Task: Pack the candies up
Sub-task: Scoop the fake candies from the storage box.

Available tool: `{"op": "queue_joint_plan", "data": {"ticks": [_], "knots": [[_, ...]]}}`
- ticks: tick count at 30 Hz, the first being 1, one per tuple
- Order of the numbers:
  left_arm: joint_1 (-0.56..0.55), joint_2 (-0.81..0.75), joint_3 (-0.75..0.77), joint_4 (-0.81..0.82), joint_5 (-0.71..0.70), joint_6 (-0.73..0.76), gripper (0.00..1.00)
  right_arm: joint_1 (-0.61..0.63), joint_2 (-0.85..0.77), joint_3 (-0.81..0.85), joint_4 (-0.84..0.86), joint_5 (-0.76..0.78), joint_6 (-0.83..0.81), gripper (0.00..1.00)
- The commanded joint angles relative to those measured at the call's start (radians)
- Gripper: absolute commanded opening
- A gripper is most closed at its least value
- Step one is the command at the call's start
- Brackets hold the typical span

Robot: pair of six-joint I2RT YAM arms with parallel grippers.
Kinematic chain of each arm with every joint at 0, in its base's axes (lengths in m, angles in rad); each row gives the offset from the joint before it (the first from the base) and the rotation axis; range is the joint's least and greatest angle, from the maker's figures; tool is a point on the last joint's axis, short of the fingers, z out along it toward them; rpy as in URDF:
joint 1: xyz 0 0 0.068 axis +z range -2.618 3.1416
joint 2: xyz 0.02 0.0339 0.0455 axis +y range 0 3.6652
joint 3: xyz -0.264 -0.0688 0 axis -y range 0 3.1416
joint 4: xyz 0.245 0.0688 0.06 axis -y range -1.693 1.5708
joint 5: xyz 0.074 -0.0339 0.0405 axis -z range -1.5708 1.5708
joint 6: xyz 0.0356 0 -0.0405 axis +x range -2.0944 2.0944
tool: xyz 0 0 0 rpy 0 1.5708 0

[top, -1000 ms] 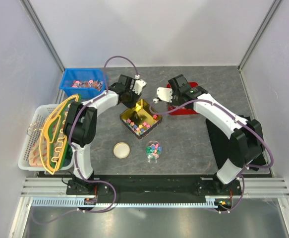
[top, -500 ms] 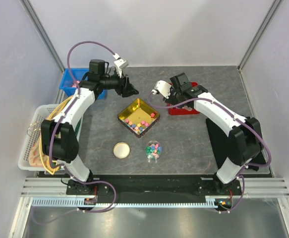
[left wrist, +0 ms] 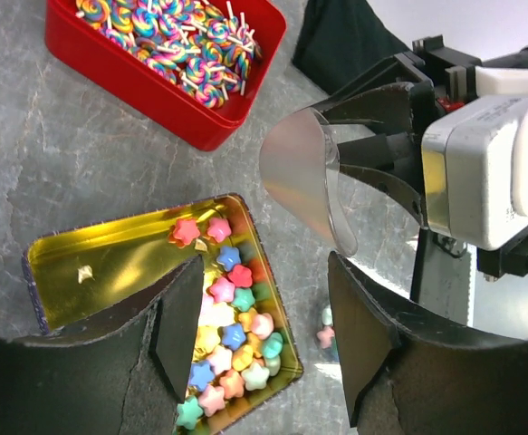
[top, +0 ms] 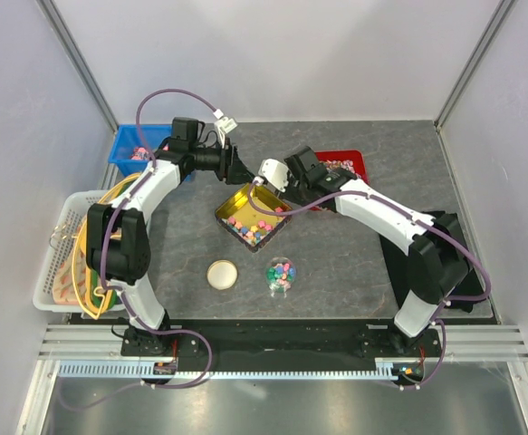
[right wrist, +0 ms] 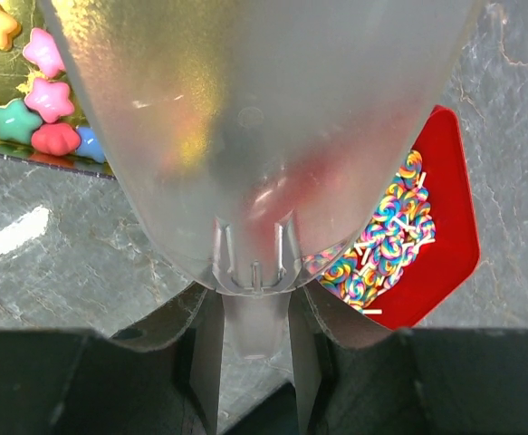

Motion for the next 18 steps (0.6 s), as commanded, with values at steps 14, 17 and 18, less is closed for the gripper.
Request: {"op": "queue_joint_plan", "data": {"ticks": [14,17,18], "knots": [[0.006,-0.02,-0.016,0.062,0.161,-0.051,0.61,0.038,0.009,-0.061,0.15,0.136,0.028,0.0],[0.005,-0.011,-0.016,0.062,0.089,-0.051,0.61,0.056,-0.014,-0.077,0.148,0.11,0.017,0.0],[0.003,-0.006,-0.016,0.062,0.05,-0.051,0.61,0.064,-0.022,-0.08,0.147,0.107,0.013,0.0]]}}
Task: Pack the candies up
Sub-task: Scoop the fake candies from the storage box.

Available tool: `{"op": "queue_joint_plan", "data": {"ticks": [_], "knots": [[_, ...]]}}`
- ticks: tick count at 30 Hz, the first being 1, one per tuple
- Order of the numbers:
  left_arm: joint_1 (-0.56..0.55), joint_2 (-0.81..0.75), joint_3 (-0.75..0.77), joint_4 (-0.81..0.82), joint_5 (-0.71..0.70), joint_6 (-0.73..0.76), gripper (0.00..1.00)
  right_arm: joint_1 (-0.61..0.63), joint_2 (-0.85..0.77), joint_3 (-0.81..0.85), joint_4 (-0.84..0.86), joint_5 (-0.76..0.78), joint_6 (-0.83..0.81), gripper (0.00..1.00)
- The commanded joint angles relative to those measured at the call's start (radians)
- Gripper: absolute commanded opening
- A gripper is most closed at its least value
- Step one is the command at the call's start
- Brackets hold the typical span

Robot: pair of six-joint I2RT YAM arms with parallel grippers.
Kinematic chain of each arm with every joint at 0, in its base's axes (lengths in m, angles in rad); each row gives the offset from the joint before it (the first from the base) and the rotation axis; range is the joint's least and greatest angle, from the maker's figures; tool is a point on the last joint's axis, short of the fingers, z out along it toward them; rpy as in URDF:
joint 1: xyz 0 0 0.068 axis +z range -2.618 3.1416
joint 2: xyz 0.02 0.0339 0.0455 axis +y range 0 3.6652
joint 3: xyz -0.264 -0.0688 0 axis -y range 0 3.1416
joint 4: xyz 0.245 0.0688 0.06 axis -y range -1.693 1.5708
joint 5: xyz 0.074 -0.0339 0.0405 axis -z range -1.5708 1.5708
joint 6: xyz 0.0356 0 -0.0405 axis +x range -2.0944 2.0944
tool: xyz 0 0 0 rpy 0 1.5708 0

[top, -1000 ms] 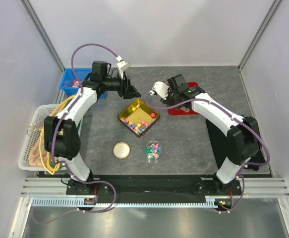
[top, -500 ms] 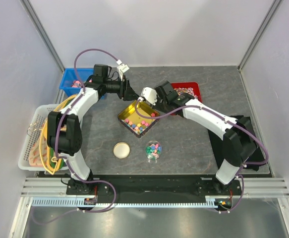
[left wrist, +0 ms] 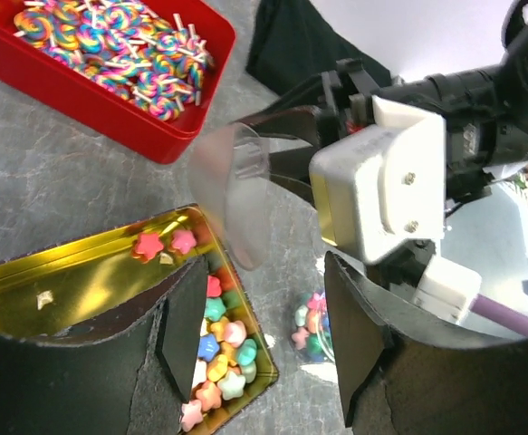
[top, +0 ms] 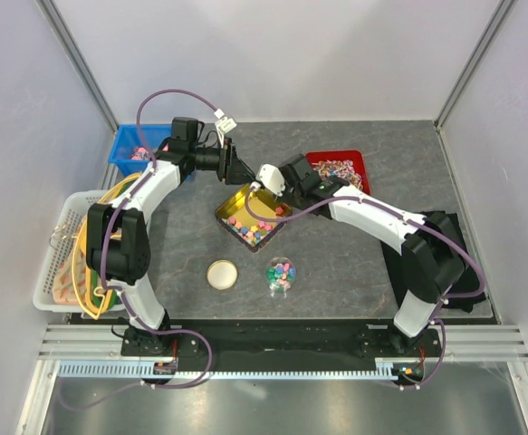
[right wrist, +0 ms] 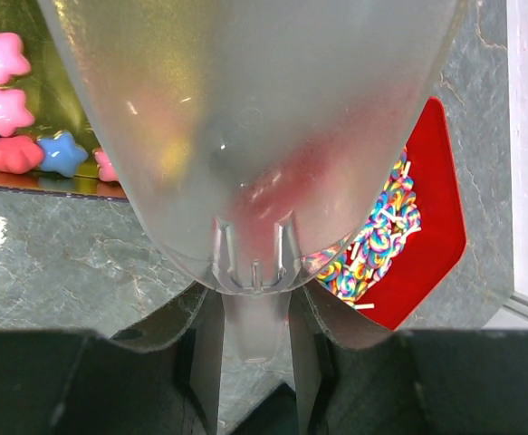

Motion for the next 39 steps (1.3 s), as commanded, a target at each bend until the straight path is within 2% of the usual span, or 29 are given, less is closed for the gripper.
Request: {"op": "queue_joint_plan", "data": {"ticks": [1,8,16,27,33,36,39], "knots": [[-0.002,-0.001,-0.003,0.026,-0.093,-0.024,0.61,0.034,-0.05,-0.018,0.036,-0.046,-0.002,0.0],[-0.002,0.028,-0.001,0.024,-0.221,-0.03,0.59,0.069,-0.109,-0.005,0.018,-0.061,-0.01,0.0],[-0.005,0.057,0.005,0.007,-0.227,-0.024,0.59,0.071,-0.169,0.046,0.019,-0.046,-0.007,0.0],[-0.014,0.083,0.026,-0.031,-0.238,0.013,0.59,0.069,-0.235,0.06,0.016,-0.141,0.027,0.0],[-0.014,0.084,0.025,-0.033,-0.242,0.019,0.58,0.069,-0.228,0.037,0.033,-0.101,0.012,0.0],[-0.011,0.08,0.025,-0.028,-0.262,0.015,0.58,0.068,-0.212,0.032,0.033,-0.019,-0.008,0.0],[0.014,0.049,0.002,0.015,-0.273,-0.039,0.58,0.057,-0.212,0.009,0.035,0.021,-0.037,0.0]]}}
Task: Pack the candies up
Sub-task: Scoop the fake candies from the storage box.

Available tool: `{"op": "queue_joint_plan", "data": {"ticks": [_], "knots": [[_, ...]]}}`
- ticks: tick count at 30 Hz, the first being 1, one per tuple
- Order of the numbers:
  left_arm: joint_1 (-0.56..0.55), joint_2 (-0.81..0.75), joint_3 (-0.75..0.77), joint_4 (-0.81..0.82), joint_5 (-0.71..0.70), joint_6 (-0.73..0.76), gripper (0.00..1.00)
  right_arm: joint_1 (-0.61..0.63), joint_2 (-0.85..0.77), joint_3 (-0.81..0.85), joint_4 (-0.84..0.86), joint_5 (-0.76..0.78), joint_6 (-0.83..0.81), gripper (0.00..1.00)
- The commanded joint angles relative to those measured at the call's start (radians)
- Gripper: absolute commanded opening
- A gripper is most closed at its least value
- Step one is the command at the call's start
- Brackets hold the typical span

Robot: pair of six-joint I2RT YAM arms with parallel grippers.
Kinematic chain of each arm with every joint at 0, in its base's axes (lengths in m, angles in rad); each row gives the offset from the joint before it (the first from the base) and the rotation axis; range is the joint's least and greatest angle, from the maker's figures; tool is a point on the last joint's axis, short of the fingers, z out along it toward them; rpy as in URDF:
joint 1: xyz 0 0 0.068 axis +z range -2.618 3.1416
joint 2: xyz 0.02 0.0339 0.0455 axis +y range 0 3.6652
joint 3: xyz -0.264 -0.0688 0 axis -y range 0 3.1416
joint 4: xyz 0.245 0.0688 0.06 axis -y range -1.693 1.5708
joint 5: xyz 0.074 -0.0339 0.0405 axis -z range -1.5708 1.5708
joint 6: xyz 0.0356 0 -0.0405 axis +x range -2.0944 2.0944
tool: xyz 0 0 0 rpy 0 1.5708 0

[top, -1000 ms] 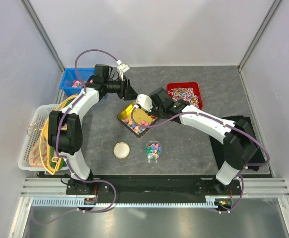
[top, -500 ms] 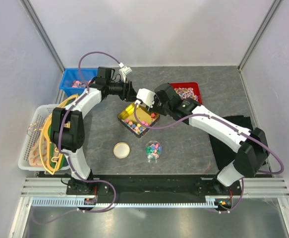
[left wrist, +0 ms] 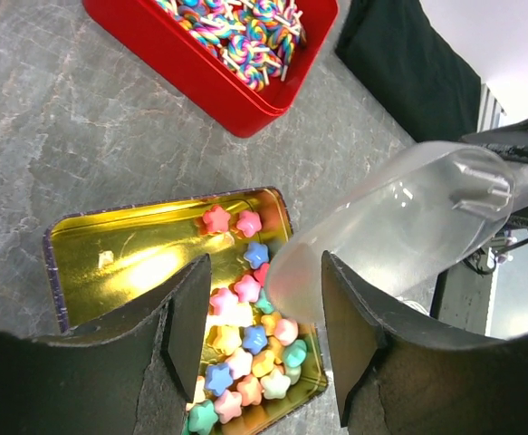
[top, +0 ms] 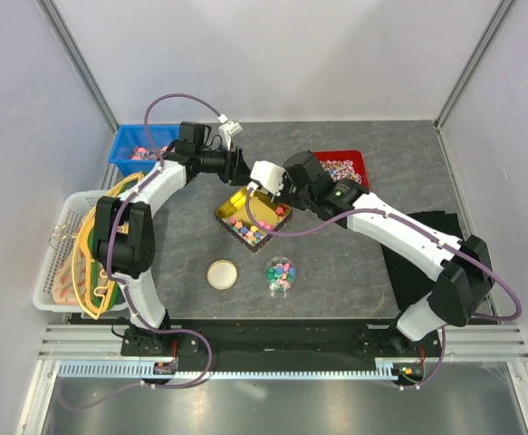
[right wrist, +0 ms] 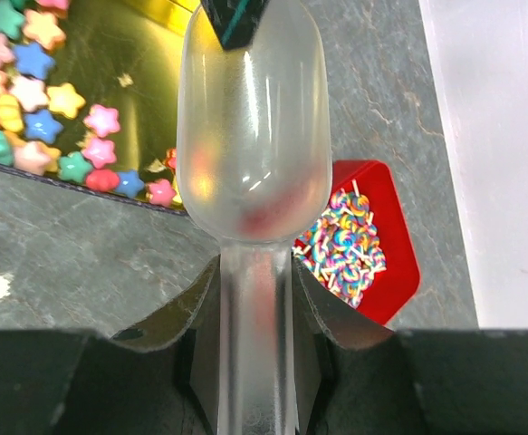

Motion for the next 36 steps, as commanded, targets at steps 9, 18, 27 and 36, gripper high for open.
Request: {"op": "queue_joint_plan", "data": {"ticks": [9,18,27,36], "knots": [[0.063,-0.059,-0.026,0.038,-0.183,-0.014,0.59,-0.067,-0.04,-0.066,0.057,0.172,-0.057,0.0],[-0.023,0.048,0.077,-0.133,-0.491,0.174,0.57,-0.083,-0.059,-0.011,-0.015,0.215,-0.11,0.0],[-0.072,0.145,0.125,-0.171,-0.685,0.22,0.55,-0.068,-0.09,0.046,-0.176,0.161,-0.202,0.0],[-0.096,0.202,0.148,-0.189,-0.745,0.243,0.45,0.026,-0.053,0.07,-0.259,0.182,-0.246,0.0]]}}
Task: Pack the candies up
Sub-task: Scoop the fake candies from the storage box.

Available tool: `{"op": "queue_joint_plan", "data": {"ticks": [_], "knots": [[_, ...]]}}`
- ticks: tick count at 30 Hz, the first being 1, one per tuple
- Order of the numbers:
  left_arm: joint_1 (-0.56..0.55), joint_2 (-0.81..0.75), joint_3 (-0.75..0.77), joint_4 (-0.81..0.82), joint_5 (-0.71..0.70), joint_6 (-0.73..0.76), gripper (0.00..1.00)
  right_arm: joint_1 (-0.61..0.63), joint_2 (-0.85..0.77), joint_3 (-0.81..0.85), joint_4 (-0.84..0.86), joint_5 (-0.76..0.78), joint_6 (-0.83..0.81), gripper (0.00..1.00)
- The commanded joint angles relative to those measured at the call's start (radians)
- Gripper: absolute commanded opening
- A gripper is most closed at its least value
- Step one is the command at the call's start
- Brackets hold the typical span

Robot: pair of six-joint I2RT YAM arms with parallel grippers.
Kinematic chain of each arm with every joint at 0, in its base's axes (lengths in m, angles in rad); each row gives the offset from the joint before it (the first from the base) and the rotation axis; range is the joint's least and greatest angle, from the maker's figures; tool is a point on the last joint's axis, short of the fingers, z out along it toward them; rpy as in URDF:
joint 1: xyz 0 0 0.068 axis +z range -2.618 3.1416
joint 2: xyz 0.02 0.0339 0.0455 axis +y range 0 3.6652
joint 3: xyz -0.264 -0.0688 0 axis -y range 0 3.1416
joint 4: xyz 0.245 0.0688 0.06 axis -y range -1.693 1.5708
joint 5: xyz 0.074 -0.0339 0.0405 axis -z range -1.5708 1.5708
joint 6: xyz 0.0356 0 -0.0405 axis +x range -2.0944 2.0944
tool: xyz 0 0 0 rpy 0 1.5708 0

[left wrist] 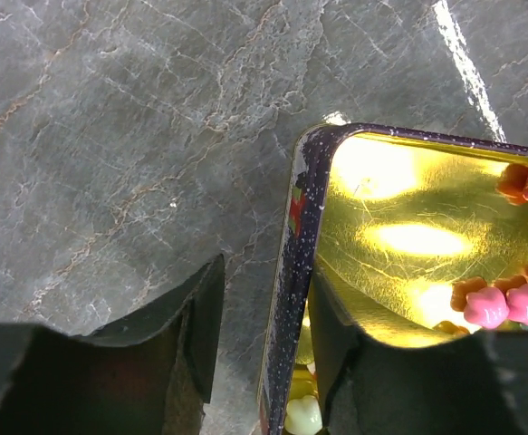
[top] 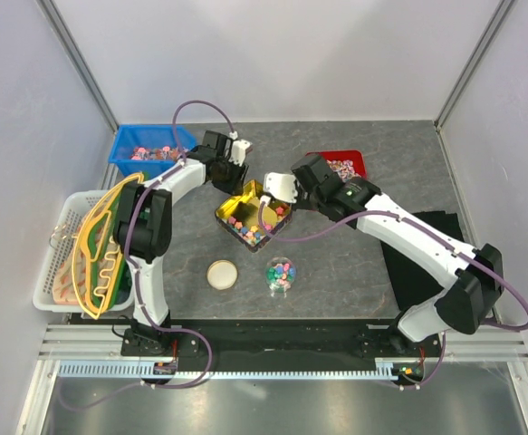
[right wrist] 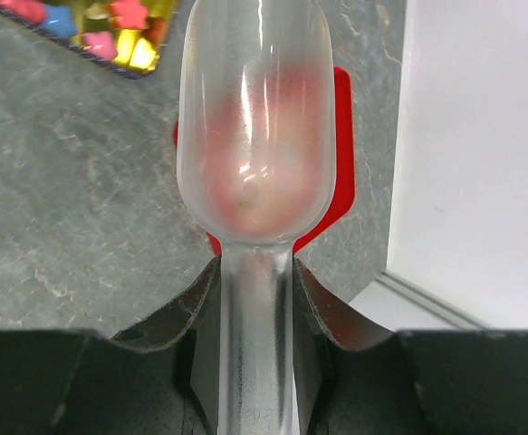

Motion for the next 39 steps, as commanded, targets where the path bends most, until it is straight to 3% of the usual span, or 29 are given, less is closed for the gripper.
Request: {"op": "queue_joint_plan", "data": {"ticks": [1,13,16,20,25,39], "knots": [[-0.017,0.022,0.051,-0.013,-0.039,0.056,0.45,0.041,0.014,0.05,-0.05,0.017,-0.032,0.0],[-0.063,0.088,0.086,-0.07,-0.074,0.109,0.45,0.12,0.154,0.135,-0.124,0.106,-0.128,0.0],[-0.069,0.108,0.097,-0.079,-0.09,0.113,0.34,0.139,0.169,0.149,-0.134,0.123,-0.148,0.0],[-0.072,0.126,0.112,-0.09,-0.096,0.113,0.13,0.156,0.191,0.148,-0.14,0.162,-0.182,0.0],[-0.075,0.131,0.119,-0.094,-0.1,0.121,0.03,0.177,0.222,0.145,-0.142,0.225,-0.23,0.0],[-0.101,-0.053,0.034,-0.03,-0.09,0.201,0.02,0.194,0.329,0.12,-0.082,0.425,-0.449,0.0]]}}
